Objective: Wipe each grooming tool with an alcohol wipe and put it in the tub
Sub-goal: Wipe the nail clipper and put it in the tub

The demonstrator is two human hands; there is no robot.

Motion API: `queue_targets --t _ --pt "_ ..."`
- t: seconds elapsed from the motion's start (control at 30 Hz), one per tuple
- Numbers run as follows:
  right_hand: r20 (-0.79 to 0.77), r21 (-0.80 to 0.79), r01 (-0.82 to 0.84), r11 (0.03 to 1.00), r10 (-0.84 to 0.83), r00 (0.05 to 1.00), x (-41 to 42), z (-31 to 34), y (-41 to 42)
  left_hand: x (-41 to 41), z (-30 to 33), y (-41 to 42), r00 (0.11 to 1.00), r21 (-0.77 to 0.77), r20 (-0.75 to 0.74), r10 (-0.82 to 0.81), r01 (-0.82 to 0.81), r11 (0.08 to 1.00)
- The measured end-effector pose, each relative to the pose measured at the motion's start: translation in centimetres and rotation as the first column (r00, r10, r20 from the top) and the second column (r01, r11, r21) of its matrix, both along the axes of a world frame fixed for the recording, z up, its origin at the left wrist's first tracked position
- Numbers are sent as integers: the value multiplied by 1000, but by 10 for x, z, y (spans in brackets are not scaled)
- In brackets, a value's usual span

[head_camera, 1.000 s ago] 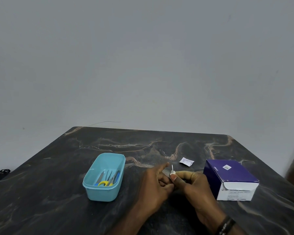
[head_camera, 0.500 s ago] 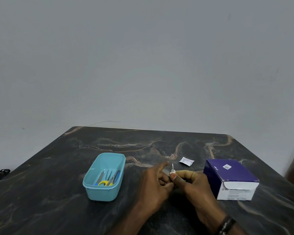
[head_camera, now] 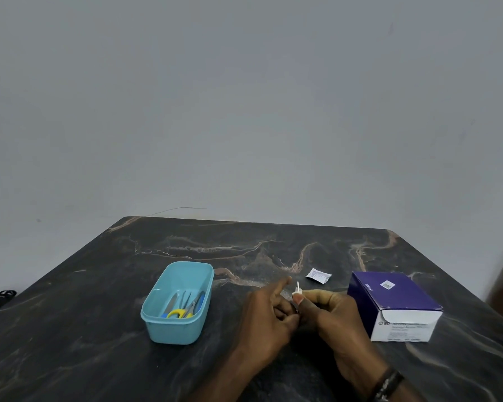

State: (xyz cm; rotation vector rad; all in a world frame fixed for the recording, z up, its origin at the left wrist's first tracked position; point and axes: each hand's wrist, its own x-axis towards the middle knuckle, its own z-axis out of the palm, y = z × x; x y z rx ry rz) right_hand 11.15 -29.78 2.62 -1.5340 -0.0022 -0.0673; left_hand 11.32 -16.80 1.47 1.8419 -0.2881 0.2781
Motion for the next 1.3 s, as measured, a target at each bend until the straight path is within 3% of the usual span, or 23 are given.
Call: queue_targets --t 0.4,0.67,0.9,1.3 --pt "-12 18 80 997 -80 997 0 5 -3 -8 4 -5 998 99 45 -48 43 994" --pt "-26 3 -15 1000 15 1000 -2 2 1 -1 5 2 999 25 33 30 -31 999" --pt "-29 28 46 999 -45 999 -3 7 -2 -7 4 -4 995 117 82 -61 51 992" --pt "-56 44 -39 998 41 998 -2 5 -2 -3 8 6 997 -26 8 -78 78 997"
